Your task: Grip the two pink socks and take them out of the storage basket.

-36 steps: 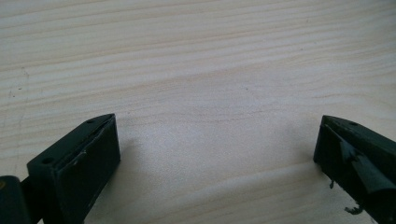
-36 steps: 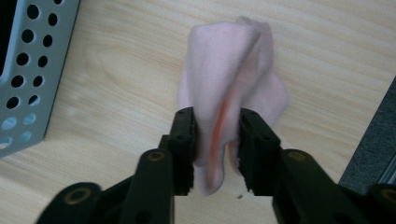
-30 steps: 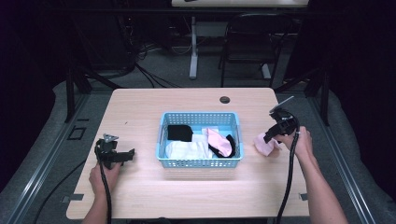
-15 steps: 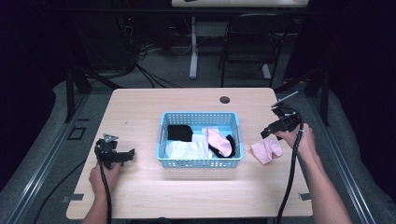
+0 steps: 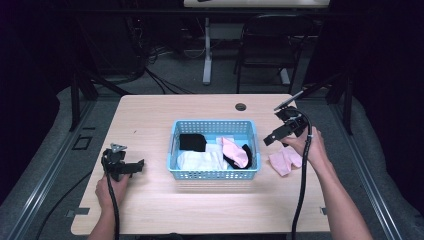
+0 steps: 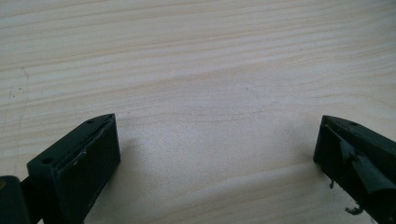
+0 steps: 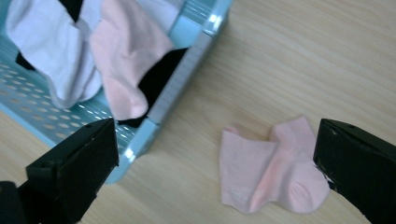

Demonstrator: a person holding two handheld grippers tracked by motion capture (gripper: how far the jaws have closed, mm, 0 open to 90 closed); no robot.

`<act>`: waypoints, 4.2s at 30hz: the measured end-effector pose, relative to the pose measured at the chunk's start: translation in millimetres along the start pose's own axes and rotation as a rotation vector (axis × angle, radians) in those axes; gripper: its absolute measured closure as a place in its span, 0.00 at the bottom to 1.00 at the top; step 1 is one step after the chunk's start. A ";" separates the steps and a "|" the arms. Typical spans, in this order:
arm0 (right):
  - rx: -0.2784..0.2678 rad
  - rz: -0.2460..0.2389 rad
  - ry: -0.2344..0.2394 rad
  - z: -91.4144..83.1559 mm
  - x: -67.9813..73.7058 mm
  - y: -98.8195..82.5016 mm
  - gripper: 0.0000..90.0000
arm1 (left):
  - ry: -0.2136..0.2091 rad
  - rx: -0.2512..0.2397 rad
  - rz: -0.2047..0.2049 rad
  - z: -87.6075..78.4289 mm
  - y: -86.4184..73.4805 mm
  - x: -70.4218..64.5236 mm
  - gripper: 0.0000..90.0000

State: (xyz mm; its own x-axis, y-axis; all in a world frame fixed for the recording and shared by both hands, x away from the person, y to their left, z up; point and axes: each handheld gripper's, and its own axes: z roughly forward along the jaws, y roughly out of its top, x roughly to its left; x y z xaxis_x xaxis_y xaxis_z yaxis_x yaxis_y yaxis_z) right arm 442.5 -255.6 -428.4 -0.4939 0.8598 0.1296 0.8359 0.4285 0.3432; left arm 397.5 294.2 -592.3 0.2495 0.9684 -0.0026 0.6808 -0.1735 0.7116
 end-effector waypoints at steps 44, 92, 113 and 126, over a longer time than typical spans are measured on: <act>0.198 -0.150 0.068 101.5 89.2 54.7 0.09 | -0.001 0.001 0.000 -0.1 0.0 0.0 0.00; 0.163 -0.175 0.013 86.7 92.6 54.5 0.95 | -0.001 0.000 0.000 0.0 0.0 0.1 0.00; 0.075 -0.190 0.030 36.7 96.0 63.5 0.95 | -0.001 0.000 0.000 0.0 0.0 0.1 0.00; 0.011 -0.184 0.023 -1.4 89.6 62.6 0.95 | -0.001 0.001 -0.001 0.0 0.0 0.0 0.00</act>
State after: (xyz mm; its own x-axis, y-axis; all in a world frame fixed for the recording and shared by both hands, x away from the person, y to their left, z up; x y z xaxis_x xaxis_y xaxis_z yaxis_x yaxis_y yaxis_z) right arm 450.3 -152.1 -394.0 -0.6439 0.7601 0.0874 0.7336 0.5810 0.3525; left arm 397.4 294.2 -592.2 0.2496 0.9683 -0.0035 0.6814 -0.1730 0.7111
